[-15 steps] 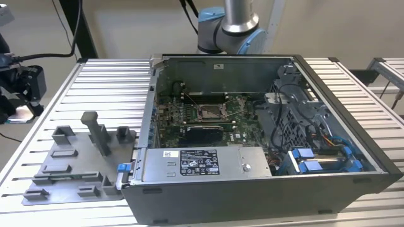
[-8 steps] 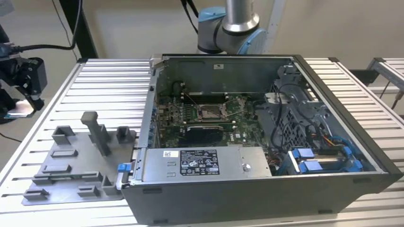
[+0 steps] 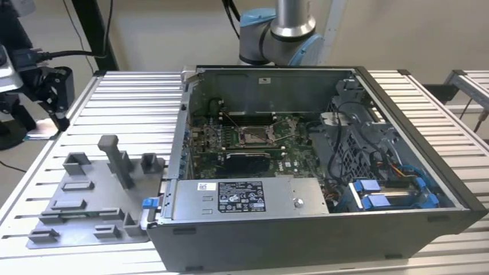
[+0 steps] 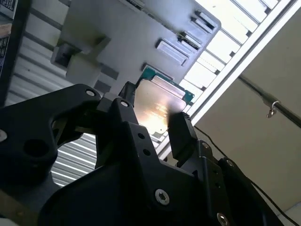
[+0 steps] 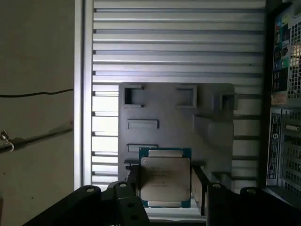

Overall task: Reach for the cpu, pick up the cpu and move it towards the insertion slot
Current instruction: 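Pick up the cpu and move it towards the insertion slot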

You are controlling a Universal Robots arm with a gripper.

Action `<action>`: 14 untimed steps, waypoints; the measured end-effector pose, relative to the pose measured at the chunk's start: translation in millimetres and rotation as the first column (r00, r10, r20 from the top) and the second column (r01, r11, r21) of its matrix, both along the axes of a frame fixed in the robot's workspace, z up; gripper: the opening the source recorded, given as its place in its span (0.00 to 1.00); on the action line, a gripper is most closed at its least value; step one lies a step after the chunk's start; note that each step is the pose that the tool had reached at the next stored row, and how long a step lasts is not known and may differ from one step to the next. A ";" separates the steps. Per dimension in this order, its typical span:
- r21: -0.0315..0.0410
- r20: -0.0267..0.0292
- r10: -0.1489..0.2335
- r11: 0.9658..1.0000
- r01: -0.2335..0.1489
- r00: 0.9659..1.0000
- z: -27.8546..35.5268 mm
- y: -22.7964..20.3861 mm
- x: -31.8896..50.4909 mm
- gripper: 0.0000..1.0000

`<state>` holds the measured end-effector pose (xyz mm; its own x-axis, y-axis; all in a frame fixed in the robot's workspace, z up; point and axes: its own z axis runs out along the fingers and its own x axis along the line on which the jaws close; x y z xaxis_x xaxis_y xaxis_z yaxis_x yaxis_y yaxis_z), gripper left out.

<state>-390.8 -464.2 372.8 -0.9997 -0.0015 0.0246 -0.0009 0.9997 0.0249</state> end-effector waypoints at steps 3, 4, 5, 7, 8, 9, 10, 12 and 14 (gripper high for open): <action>0.000 0.000 0.000 1.000 0.000 1.000 0.4 0.5 13.4 0.00; 0.000 0.000 0.000 1.000 0.000 1.000 0.5 0.6 18.0 0.00; 0.001 0.000 0.000 1.000 0.000 1.000 0.5 0.8 22.4 0.00; 0.002 0.000 0.000 1.000 0.000 1.000 0.6 1.1 31.6 0.00; 0.004 0.000 0.000 1.000 0.000 1.000 0.7 1.2 36.4 0.00; 0.005 0.000 0.000 1.000 0.000 1.000 0.7 1.3 41.0 0.00; 0.007 0.000 0.000 1.000 0.000 1.000 0.7 1.3 45.2 0.00; 0.010 0.000 0.000 1.000 0.000 1.000 0.7 1.5 54.5 0.00; 0.013 0.000 0.000 1.000 0.000 1.000 0.7 1.7 63.5 0.00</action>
<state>-327.4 -462.4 373.4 -0.9997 -0.0018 0.0246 -0.0009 0.9993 0.0382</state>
